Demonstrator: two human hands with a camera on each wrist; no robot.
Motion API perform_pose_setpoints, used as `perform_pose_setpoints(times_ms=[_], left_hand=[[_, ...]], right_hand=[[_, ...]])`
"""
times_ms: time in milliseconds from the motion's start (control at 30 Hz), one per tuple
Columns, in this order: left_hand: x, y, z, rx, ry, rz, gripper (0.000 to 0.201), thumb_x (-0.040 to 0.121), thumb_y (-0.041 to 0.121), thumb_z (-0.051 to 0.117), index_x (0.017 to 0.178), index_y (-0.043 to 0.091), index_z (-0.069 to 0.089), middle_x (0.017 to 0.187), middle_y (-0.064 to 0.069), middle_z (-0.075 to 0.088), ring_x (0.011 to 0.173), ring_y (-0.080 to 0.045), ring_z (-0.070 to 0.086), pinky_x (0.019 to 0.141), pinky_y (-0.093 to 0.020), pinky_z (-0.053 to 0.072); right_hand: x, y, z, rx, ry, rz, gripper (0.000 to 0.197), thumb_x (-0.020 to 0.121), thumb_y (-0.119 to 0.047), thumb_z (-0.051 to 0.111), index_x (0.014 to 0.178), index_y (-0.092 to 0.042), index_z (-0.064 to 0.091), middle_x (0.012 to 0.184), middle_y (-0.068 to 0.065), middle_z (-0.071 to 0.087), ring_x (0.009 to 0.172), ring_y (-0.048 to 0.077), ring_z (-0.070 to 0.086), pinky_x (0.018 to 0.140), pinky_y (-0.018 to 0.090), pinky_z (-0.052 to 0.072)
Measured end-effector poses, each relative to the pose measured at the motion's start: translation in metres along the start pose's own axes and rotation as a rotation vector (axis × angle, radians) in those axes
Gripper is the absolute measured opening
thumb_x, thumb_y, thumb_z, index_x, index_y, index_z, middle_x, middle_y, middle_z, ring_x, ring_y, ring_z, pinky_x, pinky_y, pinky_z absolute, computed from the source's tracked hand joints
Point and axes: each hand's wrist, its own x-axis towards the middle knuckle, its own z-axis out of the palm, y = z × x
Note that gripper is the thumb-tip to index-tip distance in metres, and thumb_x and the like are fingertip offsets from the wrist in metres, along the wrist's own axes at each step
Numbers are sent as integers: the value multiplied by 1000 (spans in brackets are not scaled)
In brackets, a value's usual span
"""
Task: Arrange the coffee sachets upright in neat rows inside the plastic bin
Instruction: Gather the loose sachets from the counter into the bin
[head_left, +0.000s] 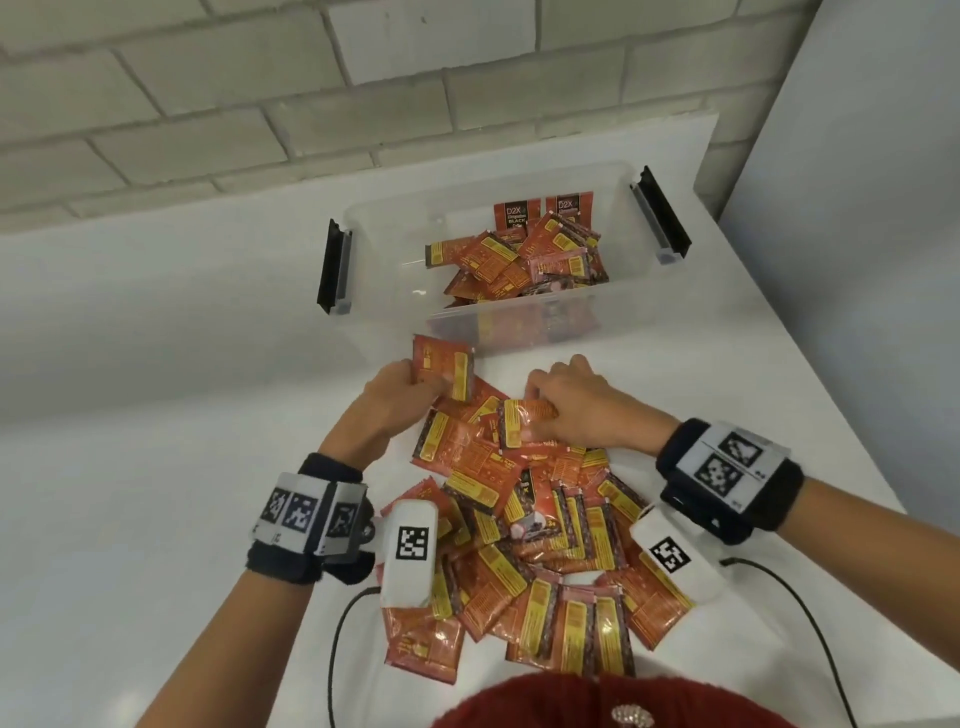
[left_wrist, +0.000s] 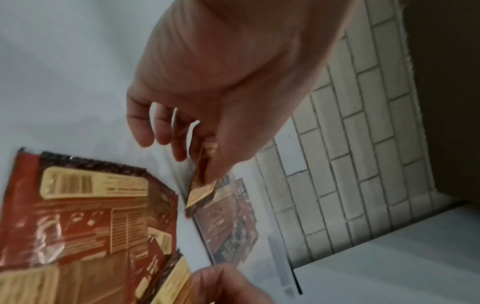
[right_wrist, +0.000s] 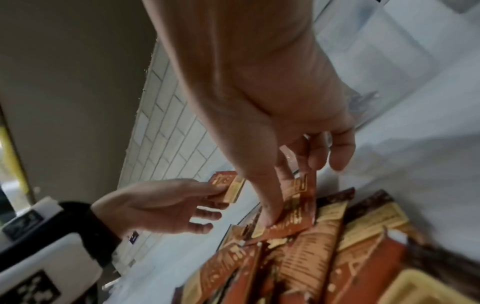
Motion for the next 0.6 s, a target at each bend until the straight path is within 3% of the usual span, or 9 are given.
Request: perform_pose_setpoints(times_ms=[67,167,300,467,533,600], left_hand=[[-11,-2,-7,68,-88,-35,28,92,29,61,111,9,62,106,-4,66,95,-16,59,87,-35,40],[-22,-9,0,162,-116,-23,26,86,25,68,101,4,61,100,-11,69,93,-24,65,85,-38,49],[-27,-14,18,262,9,58,19,87,24,69,94,11,55,100,-11,67,90,-27,66,84,-42,54],[-30,-20,12,14,43,109,16,85,14,70,84,12,54,101,-9,63,84,-30,68,66,-37,55],[-37,-20,3,-133,56,132,18,83,10,71,90,13,55,99,-6,62,85,-28,69,66,-34,55],[-49,-20,-7,-234,58,133,30,82,11,73,104,19,55,100,-1,61,88,-20,68,64,-24,52]], right_hand=[[0,2,-1,-6,-11,6,34,87,-41,67,102,-17,48,105,5,43,107,22,37,86,37,39],[-5,12,-5,252,-26,16,30,86,-32,71,96,-17,47,95,2,53,89,21,51,69,33,42],[-24,33,-15,553,77,39,24,87,-18,70,101,-19,50,105,4,64,93,21,65,77,39,53],[-75,54,-30,707,54,27,10,92,-15,62,101,-12,59,95,5,69,81,8,65,68,17,49],[-100,58,-25,722,-40,-5,10,91,-20,62,99,-14,62,90,1,70,78,6,65,67,16,49],[-118,59,-11,627,-113,13,8,91,-28,62,98,-24,61,94,-4,66,79,0,64,68,15,47]])
